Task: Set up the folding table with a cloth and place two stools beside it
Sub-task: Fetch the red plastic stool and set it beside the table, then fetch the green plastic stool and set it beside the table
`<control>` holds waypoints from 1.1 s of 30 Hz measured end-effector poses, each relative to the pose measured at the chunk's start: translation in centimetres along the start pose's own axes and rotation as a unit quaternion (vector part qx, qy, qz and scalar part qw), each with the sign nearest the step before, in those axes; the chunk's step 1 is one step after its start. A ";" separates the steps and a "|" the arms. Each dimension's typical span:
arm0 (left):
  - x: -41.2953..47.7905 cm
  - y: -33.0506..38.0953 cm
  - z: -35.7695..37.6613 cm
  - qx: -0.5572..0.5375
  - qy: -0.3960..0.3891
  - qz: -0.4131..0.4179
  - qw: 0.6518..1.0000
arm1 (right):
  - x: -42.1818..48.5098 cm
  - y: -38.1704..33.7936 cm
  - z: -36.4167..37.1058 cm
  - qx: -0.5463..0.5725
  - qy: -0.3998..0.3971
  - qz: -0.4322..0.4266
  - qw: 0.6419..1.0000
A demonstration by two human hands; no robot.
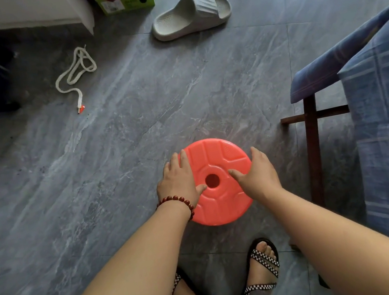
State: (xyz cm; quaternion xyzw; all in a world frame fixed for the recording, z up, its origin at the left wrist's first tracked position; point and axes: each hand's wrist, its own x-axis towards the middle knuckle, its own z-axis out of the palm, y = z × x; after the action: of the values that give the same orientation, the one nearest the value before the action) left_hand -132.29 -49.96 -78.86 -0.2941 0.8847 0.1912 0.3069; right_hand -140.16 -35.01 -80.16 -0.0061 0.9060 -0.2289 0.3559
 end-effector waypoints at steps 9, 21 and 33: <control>-6.0 3.6 -10.8 -0.011 0.040 0.033 0.999 | -6.4 -7.6 -7.9 0.072 0.017 -0.075 0.994; -20.0 9.5 -31.0 -0.191 0.163 0.060 0.966 | -20.0 -18.6 -24.5 0.150 0.057 -0.128 0.979; -37.5 12.2 -41.4 -0.336 0.266 0.088 0.899 | -36.0 -22.2 -37.4 0.326 0.058 -0.201 0.922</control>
State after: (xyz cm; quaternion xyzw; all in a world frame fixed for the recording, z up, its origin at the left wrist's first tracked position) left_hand -133.92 -47.07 -21.78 -0.3406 0.8386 0.4184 -0.0748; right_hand -140.84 -33.27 -23.75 -0.0590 0.7801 -0.5782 0.2315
